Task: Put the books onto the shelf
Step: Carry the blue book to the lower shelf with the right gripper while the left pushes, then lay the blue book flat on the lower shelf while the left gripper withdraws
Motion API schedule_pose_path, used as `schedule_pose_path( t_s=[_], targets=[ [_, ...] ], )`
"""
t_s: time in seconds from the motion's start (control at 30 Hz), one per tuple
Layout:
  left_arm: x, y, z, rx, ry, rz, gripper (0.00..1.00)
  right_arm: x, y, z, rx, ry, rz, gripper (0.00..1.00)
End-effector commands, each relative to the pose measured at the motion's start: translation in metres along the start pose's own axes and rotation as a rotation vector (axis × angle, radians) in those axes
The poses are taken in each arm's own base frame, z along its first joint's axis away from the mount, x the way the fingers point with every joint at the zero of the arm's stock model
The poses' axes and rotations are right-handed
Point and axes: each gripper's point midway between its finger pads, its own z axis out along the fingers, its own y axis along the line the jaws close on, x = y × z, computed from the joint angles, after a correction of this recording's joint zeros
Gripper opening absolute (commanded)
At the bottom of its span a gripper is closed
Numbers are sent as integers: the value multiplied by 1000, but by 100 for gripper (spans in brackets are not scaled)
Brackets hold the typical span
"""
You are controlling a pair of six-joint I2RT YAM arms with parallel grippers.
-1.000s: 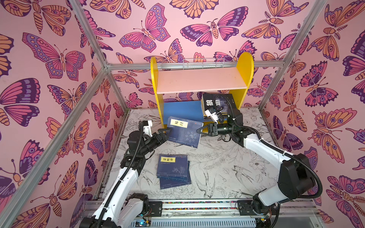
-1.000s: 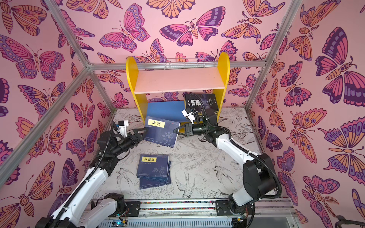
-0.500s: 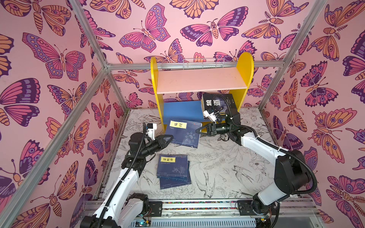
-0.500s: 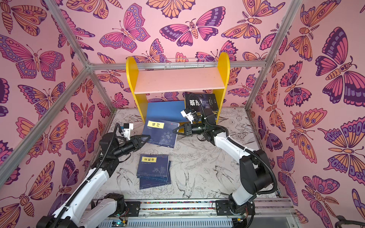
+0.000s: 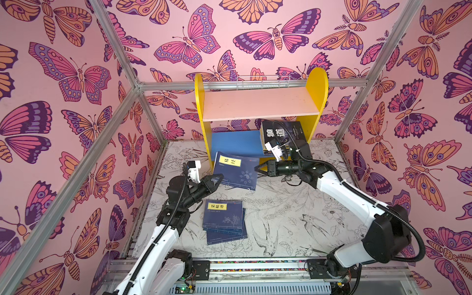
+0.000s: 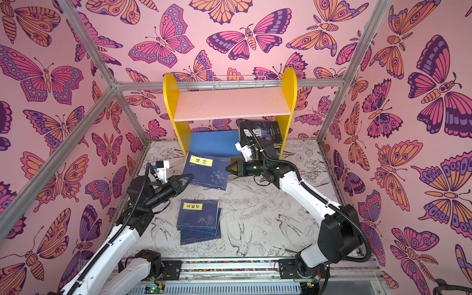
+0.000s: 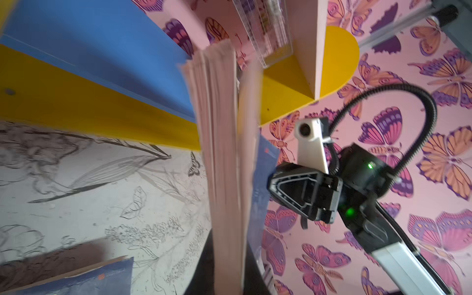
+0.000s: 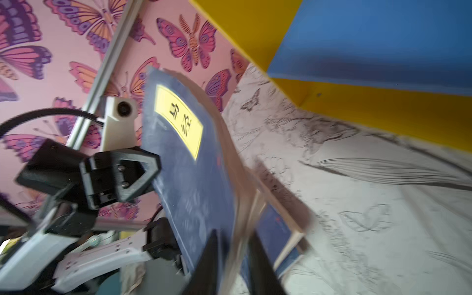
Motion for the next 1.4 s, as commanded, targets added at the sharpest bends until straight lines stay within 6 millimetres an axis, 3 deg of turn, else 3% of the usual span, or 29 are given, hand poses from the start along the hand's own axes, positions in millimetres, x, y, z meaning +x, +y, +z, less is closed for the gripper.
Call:
schedule_pose_path(
  t_s=[0.0,0.1,0.27,0.6,0.7,0.83,0.9,1.07,1.3,1.37],
  targets=[
    [-30,16,-6,-71,-181,-47,0,-31,-19,-15,81,-173,-9,54],
    [-40,9,-6,-20,-233,-75,0,-30,-13,-14,1,-162,44,62],
    [-52,-10,0,73,-259,-78,0,-26,8,-9,-200,-147,114,66],
    [-57,-36,15,205,-249,-90,0,-24,40,19,-364,-106,152,65],
    [-57,-41,13,220,-255,-80,0,-23,35,37,-375,-93,207,63],
    [-57,-46,11,232,-264,-68,0,-31,35,44,-403,-125,247,60],
    [-56,-45,12,229,-261,-66,0,-34,33,45,-404,-142,260,55],
    [-49,-36,18,202,-248,-69,0,-42,49,42,-473,-175,265,29],
    [-40,-26,31,135,-224,-30,0,-45,66,46,-515,-176,283,1],
    [-37,-17,32,82,-211,-32,3,-46,61,46,-480,-184,269,0]
  ],
)
